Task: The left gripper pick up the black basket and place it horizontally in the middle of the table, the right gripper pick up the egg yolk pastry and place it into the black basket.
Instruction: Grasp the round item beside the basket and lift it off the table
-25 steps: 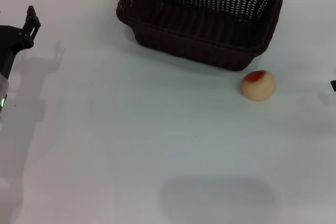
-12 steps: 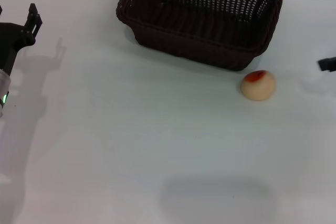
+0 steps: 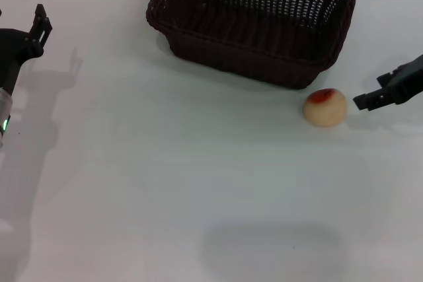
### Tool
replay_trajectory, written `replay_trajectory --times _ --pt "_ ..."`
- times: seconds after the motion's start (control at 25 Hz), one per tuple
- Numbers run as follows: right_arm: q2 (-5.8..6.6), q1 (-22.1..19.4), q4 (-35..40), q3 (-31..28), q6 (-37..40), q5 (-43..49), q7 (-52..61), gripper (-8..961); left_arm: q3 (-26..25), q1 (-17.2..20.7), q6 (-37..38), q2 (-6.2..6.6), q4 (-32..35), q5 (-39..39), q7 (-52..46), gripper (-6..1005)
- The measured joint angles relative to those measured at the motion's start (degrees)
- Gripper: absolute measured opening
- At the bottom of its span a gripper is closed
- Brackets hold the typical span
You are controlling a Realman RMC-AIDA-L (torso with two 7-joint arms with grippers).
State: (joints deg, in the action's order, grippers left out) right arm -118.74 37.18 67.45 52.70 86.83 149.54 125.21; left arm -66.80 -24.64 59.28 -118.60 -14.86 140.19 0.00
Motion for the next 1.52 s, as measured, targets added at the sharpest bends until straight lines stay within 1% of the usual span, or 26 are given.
replay_trajectory --times 0.04,0.2,0.4,0.68,0.76,1.32,1.52 --pt "0.00 0.0 0.0 0.0 0.0 0.0 0.0 721 0.0 0.0 0.0 0.00 0.0 0.0 0.0 777" --pt "0.00 0.6 -3.1 3.5 -3.1 0.2 1.0 721 0.0 0.1 0.0 0.03 0.0 0.0 0.0 777" --pt "0.00 1.6 -4.8 6.0 -5.3 0.8 2.1 722 0.0 -0.1 -0.1 0.13 0.3 0.0 0.0 778" --pt "-0.01 1.1 -5.0 11.4 -9.5 1.0 2.2 722 0.2 -0.2 -0.1 0.13 0.4 0.3 0.0 778" --pt "-0.19 0.9 -5.2 13.1 -10.6 1.0 2.3 722 0.2 -0.2 -0.1 0.13 0.5 0.3 0.0 777" --pt "-0.33 1.6 -7.9 17.3 -14.7 0.9 3.2 722 0.4 -0.2 -0.2 0.20 0.7 0.4 0.0 778" --pt "-0.32 1.8 -9.1 20.2 -16.2 1.0 3.7 656 0.5 -0.2 -0.2 0.21 0.7 0.4 0.0 777"
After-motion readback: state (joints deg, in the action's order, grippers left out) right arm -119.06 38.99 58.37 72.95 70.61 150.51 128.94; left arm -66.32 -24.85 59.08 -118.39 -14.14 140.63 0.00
